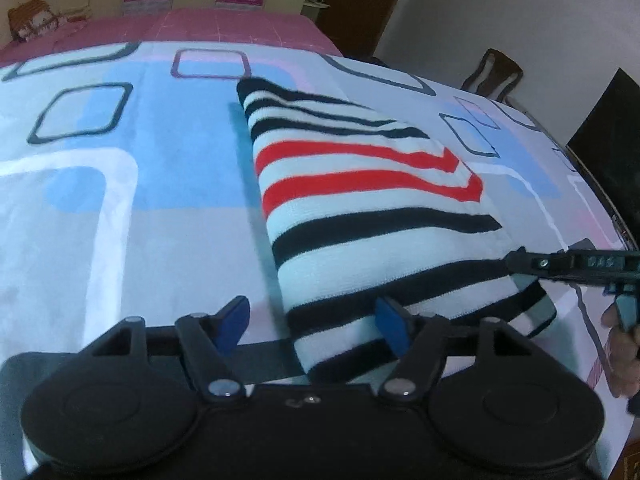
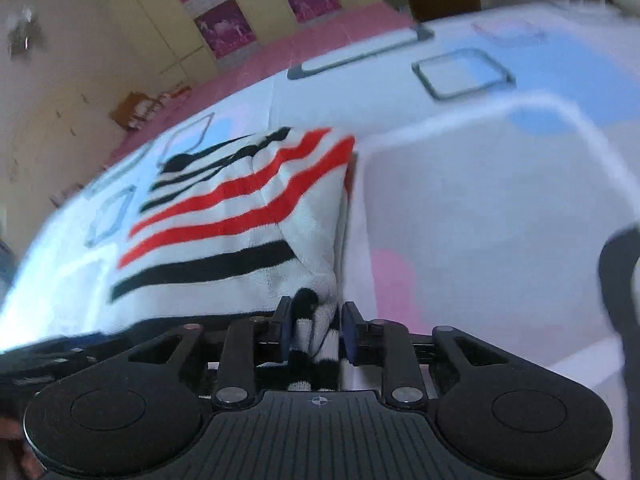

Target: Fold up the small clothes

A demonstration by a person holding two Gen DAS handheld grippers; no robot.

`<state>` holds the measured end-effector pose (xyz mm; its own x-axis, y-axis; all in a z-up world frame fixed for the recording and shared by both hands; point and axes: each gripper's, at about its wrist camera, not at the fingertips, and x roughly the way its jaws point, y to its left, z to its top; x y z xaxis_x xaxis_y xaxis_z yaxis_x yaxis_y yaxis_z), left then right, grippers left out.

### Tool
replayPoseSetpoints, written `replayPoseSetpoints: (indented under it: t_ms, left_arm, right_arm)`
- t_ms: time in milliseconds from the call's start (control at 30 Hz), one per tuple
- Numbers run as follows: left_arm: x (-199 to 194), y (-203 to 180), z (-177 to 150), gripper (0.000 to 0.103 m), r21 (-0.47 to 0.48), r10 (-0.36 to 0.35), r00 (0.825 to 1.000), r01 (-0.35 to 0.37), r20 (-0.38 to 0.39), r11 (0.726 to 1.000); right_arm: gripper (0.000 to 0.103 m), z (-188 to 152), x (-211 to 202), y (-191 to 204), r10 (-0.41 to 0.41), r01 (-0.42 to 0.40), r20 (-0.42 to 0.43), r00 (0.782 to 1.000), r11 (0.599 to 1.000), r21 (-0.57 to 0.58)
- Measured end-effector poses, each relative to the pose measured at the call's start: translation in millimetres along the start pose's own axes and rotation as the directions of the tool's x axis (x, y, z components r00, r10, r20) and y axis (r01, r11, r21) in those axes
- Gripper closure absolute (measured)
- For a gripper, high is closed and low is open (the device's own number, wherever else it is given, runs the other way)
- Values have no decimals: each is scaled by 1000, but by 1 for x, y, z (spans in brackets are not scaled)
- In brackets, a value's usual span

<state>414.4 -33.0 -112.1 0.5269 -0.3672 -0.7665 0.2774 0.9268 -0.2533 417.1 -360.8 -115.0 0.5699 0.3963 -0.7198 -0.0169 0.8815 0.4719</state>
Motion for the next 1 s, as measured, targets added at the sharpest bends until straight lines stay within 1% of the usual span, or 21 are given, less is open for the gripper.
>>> replayPoseSetpoints:
  t_ms: [33,67,100,133,167,233,300,333,433,533,567,600,667,700,767,833,900,933,967,1000]
  left_arm:
    - [-2,-1,2,29,10,14,1000,-14,1,1000]
    - [-4,-3,4,15,14,32,999,-32,5,999]
    - [-5,-4,5,9,10,41,999,-42,14,999]
    - [-5,-4,8,6,-4,36,999,-36,22,999]
    - [-5,-3,11,6,-29,17,1000,-16,20,999]
    - [0,1,19,6,-98,-39,999,39,-4,994]
    - [7,6,25,6,-150,-117,993,112,-25,982]
    - [10,9,27,9,-173,-128,991,121,-33,978]
    - [21,18,32,19,-226,-148,987,130,-62,965]
    - [27,27,33,18,-288,-181,981,156,-63,945]
    - [29,29,33,17,-303,-187,980,159,-66,940]
    - [31,30,33,16,-316,-195,979,164,-66,934]
    - [35,33,33,14,-343,-207,976,173,-65,923]
    - [36,35,33,14,-353,-212,975,177,-65,919]
    - [38,37,33,14,-368,-219,974,183,-60,912]
    - [40,38,34,16,-377,-226,973,190,-54,907]
    - [42,37,36,16,-372,-227,973,193,-49,908]
    - [44,35,37,18,-369,-230,972,197,-47,908]
    - [45,34,38,23,-367,-237,971,204,-44,907]
    - [47,33,39,23,-369,-243,969,211,-42,905]
  right_arm:
    - [79,4,-7,0,16,-16,12,1000,1000,0]
    - [79,7,-13,-1,29,-29,32,999,1000,8]
    - [60,11,-16,-4,38,-39,44,998,999,22]
    - [28,17,-18,-10,45,-48,57,997,998,44]
    - [23,21,-16,-17,75,-79,63,995,995,58]
    - [23,29,-7,-32,127,-129,28,992,984,125]
    - [23,36,3,-50,231,-226,1,973,950,216]
    - [23,39,7,-60,277,-266,-9,961,929,257]
    - [23,49,16,-75,340,-315,-41,939,905,285]
    - [23,51,24,-85,370,-326,-95,924,893,310]
    - [23,52,28,-87,391,-340,-109,914,884,320]
    - [23,52,31,-89,413,-357,-120,903,875,327]
    - [23,53,35,-89,429,-373,-126,895,871,319]
    - [24,54,37,-90,447,-388,-128,885,862,327]
    - [24,56,42,-93,470,-408,-131,873,849,335]
    - [24,58,44,-92,481,-419,-143,865,849,322]
    - [24,60,48,-88,488,-426,-162,858,851,306]
    - [28,60,51,-83,490,-429,-169,855,852,300]
    - [35,63,57,-78,493,-431,-182,851,853,294]
    - [43,63,64,-75,486,-422,-201,851,859,291]
